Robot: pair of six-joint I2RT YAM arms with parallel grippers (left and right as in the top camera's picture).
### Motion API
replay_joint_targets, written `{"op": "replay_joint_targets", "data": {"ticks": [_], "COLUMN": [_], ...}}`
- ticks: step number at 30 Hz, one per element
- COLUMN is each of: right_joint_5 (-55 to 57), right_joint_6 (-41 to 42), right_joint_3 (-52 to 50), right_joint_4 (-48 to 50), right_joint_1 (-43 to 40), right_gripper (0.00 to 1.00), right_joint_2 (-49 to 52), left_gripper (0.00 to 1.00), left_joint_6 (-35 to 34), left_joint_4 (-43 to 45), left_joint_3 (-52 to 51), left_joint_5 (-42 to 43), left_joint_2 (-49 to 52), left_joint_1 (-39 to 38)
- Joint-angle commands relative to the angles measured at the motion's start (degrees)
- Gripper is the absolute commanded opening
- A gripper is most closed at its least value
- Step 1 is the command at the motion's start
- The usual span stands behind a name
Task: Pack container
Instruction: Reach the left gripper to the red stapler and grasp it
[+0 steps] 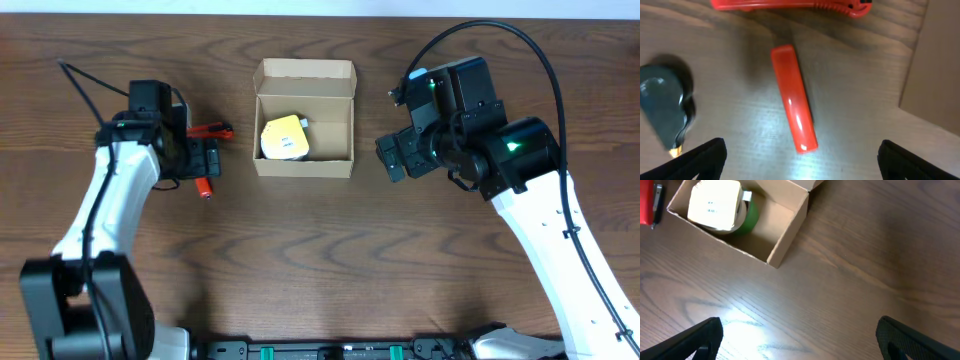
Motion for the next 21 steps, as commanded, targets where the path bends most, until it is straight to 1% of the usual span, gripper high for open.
{"op": "replay_joint_targets", "data": {"ticks": [1, 2, 4, 7, 8, 12, 16, 19, 21], "right_joint_5": [-0.04, -0.04, -0.04, -0.04, -0.04, -0.04, -0.04, -0.04, -0.04], "right_joint_6": [-0.74, -0.74, -0.74, -0.74, -0.74, -0.74, -0.74, -0.72, -0.74], "right_joint_3": [-0.28, -0.28, -0.28, -0.28, -0.28, -0.28, -0.28, -0.28, -0.28], "right_joint_4": [-0.11, -0.11, -0.11, -0.11, -0.11, -0.11, -0.11, -0.11, -0.11], "right_joint_1": [-0.35, -0.35, -0.35, -0.35, -0.35, -0.35, -0.35, -0.35, -0.35], "right_gripper": [0.99, 0.99, 0.99, 0.99, 0.99, 0.99, 0.99, 0.99, 0.99], "right_joint_2": [0.22, 0.22, 0.22, 0.22, 0.22, 0.22, 0.22, 0.22, 0.22], "left_gripper": [1.0, 0.95, 0.91, 0.88, 0.87, 0.8, 0.7, 0.59, 0.54], "left_joint_6": [0.61, 0.59, -0.94, -1.73, -1.73, -1.75, -1.81, -1.95, -1.95], "left_joint_4": [2.36, 3.28, 5.09, 6.8, 7.17, 8.76, 9.84, 10.21, 10.49], "left_joint_3": [0.13, 0.07, 0.04, 0.04, 0.04, 0.04, 0.04, 0.04, 0.04], "left_joint_5": [-0.11, -0.31, -1.86, -4.76, -4.9, -4.96, -4.28, -4.11, -4.13], "left_joint_2": [2.8, 3.56, 5.4, 7.82, 8.46, 10.78, 13.16, 14.03, 14.32], "left_joint_1": [0.35, 0.35, 0.35, 0.35, 0.35, 0.35, 0.35, 0.35, 0.35]}}
